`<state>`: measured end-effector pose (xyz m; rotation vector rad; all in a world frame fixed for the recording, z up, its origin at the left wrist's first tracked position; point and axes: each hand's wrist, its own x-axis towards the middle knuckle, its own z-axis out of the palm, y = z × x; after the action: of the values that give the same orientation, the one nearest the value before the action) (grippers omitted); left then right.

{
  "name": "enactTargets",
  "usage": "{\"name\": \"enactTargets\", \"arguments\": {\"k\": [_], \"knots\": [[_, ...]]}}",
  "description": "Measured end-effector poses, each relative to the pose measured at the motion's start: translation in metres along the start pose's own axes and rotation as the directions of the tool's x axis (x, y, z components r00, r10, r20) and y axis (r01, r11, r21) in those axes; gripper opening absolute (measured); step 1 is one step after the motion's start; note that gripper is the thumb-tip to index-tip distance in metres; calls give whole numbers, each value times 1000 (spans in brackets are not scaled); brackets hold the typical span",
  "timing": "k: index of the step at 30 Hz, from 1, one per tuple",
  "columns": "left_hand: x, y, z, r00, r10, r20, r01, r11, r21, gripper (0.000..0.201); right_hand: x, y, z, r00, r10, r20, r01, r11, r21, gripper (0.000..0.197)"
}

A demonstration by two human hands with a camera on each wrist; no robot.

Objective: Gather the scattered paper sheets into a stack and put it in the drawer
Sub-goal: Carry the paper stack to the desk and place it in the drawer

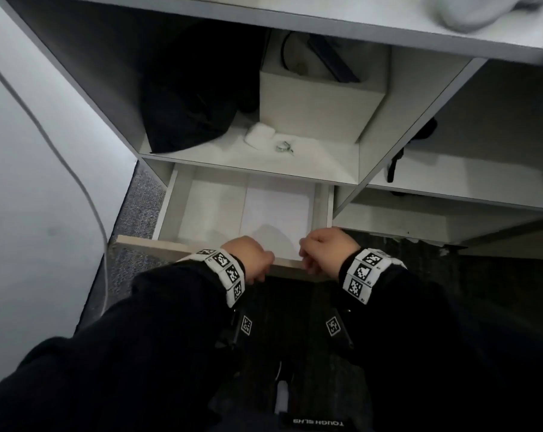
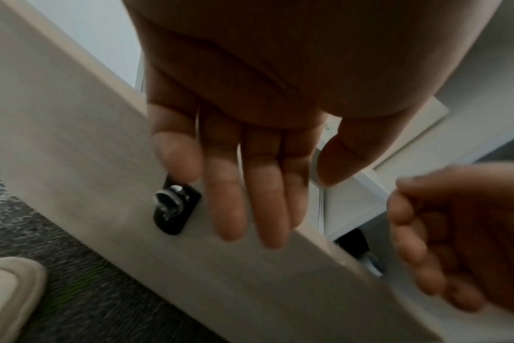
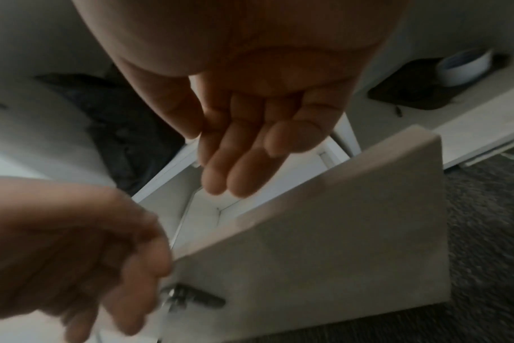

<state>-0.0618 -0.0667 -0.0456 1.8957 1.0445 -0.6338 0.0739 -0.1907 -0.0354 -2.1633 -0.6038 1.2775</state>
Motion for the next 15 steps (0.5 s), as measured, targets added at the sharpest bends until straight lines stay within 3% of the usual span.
{"name": "enactTargets", "arguments": {"k": [2, 5, 6, 10, 15], "knots": [[-1, -5, 6, 1000, -28, 13, 25, 980, 197, 35, -6, 2, 9, 996, 0, 89, 11, 993, -117, 33], [1, -15, 8, 998, -61, 17, 54, 959, 278, 33, -9, 10, 16, 992, 6, 129, 54, 886, -461, 33], [4, -18, 8, 998, -56, 21, 48, 960, 275, 35, -7, 13, 16, 994, 3, 113, 55, 863, -502, 32], [10, -20, 7, 999, 28, -31, -18, 964, 266, 36, 1, 12, 14, 999, -10, 34, 25, 885, -465, 34], [29, -18, -2, 981, 81, -177, -61, 991, 115, 43, 18, 8, 7, 996, -73, -46, 47, 911, -409, 27]]}}
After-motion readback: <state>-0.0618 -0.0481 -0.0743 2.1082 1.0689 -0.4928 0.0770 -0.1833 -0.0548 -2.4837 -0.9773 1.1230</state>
